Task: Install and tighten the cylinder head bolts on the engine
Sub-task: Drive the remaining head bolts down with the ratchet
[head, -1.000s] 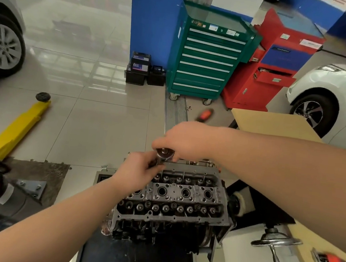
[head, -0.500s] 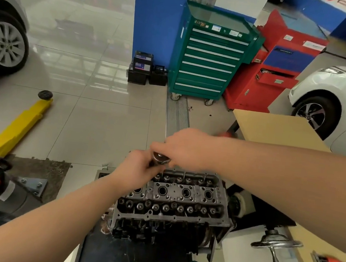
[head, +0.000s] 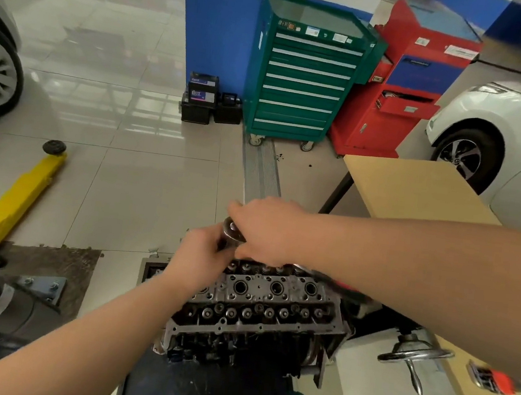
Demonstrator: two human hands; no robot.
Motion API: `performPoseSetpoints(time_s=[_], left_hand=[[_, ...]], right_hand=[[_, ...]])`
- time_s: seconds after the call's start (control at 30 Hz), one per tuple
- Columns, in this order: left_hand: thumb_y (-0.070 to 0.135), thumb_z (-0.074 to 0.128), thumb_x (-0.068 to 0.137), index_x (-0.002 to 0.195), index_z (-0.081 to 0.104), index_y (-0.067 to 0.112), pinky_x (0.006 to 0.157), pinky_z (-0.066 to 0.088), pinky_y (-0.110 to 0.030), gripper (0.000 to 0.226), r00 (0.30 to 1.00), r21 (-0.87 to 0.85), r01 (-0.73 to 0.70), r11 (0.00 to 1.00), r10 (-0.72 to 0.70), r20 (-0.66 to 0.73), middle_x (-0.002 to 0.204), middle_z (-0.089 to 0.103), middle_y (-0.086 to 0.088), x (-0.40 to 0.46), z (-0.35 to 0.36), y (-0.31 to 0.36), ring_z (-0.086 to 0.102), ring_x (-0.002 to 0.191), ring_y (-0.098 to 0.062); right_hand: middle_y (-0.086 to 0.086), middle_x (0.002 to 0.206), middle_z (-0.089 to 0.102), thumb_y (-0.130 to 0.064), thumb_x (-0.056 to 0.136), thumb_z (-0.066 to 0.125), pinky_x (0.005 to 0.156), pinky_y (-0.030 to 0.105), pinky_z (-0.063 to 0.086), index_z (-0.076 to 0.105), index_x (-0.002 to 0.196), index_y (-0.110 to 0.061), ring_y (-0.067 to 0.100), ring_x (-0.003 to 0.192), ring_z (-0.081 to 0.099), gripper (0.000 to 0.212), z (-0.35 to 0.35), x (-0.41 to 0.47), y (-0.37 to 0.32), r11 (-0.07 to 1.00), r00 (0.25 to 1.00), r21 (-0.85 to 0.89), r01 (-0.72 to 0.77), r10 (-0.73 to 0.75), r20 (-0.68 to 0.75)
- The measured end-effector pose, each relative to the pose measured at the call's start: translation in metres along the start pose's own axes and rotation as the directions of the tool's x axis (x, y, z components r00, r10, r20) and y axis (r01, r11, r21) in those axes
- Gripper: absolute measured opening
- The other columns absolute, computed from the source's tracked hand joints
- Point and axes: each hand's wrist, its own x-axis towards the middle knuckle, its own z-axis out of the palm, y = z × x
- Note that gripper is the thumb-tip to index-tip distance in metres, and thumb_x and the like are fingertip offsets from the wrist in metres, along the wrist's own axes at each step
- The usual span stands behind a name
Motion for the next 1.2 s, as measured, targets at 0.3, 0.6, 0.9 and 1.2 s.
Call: performPoseSetpoints(time_s=[0.3,0.6,0.9,1.2], left_hand=[[0.018,0.076,0.094,0.092,0.07,0.024,0.06,0.05,-0.022,0.009,0.987,-0.106,-0.04,0.994,0.055,0.148,0.077,0.074,0.001,0.009,-0.017,-0.009,0.067,0.065,-0.009],[0.012,0.075,0.096,0.106,0.074,0.023,0.068,0.053,-0.017,0.015,0.972,-0.086,-0.096,0.992,0.112,0.208,0.086,0.077,0.012,0.01,-0.023,-0.004,0.071,0.077,-0.005],[0.027,0.086,0.086,0.087,0.076,0.03,0.06,0.049,-0.012,0.01,0.992,-0.274,-0.001,0.962,0.034,0.118,0.077,0.077,0.011,0.003,-0.024,-0.009,0.065,0.064,0.0],[0.029,0.084,0.088,0.081,0.075,0.024,0.054,0.041,-0.018,0.012,0.986,-0.208,-0.068,0.976,0.097,0.133,0.065,0.068,0.002,0.006,-0.02,-0.011,0.05,0.053,-0.003]], right_hand=[[-0.008,0.072,0.044,-0.042,0.093,0.069,0.05,0.033,0.03,0.043,0.104,-0.021,0.021,0.066,0.048,0.035,-0.01,0.008,0.022,0.956,0.96,-0.171,0.239,-0.259,-0.107],[-0.01,0.076,0.045,-0.053,0.093,0.068,0.051,0.033,0.033,0.033,0.106,-0.026,0.018,0.069,0.051,0.047,0.006,-0.009,0.019,0.997,0.999,0.063,0.042,-0.041,-0.015],[-0.009,0.075,0.044,-0.054,0.084,0.078,0.057,0.033,0.038,0.054,0.106,-0.021,0.018,0.069,0.049,0.046,-0.014,0.012,0.008,0.999,0.997,0.003,0.053,-0.053,-0.047],[-0.012,0.074,0.04,-0.044,0.089,0.075,0.053,0.031,0.032,0.04,0.098,-0.026,0.013,0.064,0.042,0.04,-0.016,0.008,0.014,0.986,0.987,-0.052,0.157,-0.155,0.044]])
